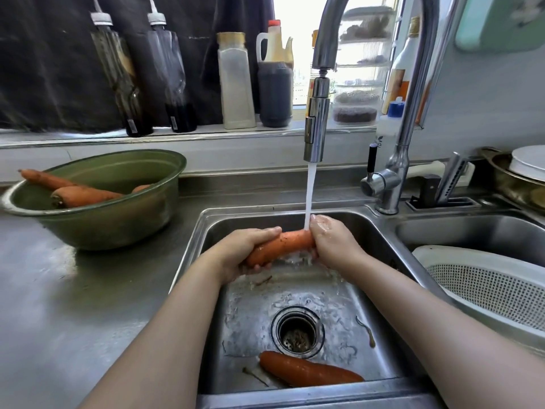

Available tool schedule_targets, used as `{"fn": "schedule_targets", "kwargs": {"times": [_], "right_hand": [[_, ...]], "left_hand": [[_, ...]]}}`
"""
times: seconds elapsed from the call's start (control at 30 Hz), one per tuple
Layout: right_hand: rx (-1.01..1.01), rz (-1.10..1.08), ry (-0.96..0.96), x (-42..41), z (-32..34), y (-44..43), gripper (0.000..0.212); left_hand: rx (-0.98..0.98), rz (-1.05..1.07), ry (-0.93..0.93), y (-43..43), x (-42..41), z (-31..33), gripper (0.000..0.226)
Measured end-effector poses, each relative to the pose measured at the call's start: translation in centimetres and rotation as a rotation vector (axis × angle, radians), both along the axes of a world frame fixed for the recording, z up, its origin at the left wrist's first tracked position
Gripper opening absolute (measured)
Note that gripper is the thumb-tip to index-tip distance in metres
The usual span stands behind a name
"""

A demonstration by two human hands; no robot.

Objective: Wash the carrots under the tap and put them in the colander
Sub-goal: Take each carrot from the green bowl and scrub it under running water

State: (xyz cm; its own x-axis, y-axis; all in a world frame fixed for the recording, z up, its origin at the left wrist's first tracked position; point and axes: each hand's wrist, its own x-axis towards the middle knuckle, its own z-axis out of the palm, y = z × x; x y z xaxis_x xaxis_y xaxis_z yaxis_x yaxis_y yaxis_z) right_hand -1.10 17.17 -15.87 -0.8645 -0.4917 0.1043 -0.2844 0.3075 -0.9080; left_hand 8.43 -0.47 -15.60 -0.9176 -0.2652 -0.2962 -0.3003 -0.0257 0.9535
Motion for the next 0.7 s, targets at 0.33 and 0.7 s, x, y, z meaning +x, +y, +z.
{"fn": "schedule_targets", "kwargs": {"times": [0.33,0.7], "right_hand": [[-0.082,0.199,-0.032,0.8,0.2,0.1,0.011],[-0.023,0.070,-0.314,-0.2,-0.2,0.2,0.034]], "left_hand": [[-0.120,0.243,0.173,-0.2,-0.5,-0.2,0.032],[-0.387,0.314,0.295,1.0,-0.8,-0.5,0.034]]}}
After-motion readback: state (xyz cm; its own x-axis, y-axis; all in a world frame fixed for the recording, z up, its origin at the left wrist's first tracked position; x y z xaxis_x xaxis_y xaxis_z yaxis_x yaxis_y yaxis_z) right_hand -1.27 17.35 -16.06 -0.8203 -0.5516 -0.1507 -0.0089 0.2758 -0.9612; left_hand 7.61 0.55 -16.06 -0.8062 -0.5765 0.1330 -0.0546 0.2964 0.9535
